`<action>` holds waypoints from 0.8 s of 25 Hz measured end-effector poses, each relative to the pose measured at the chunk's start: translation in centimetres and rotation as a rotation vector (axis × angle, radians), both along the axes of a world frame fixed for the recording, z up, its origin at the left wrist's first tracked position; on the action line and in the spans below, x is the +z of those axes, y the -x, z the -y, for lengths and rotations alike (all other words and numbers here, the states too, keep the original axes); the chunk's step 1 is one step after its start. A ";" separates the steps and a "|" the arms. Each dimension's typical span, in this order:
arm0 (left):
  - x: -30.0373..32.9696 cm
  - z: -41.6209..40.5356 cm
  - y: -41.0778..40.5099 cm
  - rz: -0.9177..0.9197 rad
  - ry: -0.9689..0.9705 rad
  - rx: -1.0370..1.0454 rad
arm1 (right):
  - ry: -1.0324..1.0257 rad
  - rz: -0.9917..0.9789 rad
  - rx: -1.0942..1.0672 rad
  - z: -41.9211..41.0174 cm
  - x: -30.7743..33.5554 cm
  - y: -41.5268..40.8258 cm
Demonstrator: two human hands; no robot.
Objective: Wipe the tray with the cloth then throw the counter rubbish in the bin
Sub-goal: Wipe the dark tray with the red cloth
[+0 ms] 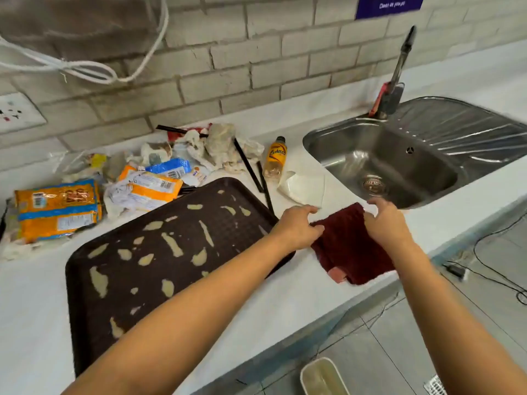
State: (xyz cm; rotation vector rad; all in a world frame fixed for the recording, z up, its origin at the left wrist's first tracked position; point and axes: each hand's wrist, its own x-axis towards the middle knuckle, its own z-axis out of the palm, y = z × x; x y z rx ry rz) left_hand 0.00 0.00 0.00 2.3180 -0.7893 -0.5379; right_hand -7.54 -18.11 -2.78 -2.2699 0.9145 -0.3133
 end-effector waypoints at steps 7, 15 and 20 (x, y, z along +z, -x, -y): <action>-4.4 4.6 1.4 0.062 -0.264 0.005 | 0.246 -0.116 -0.086 -1.6 -6.5 1.5; -4.3 5.1 3.2 0.100 -0.274 0.042 | -0.026 -0.272 -0.049 0.8 -4.1 0.2; -3.1 2.1 4.4 -0.032 0.034 0.162 | -0.298 -0.127 0.070 -0.3 -0.2 0.7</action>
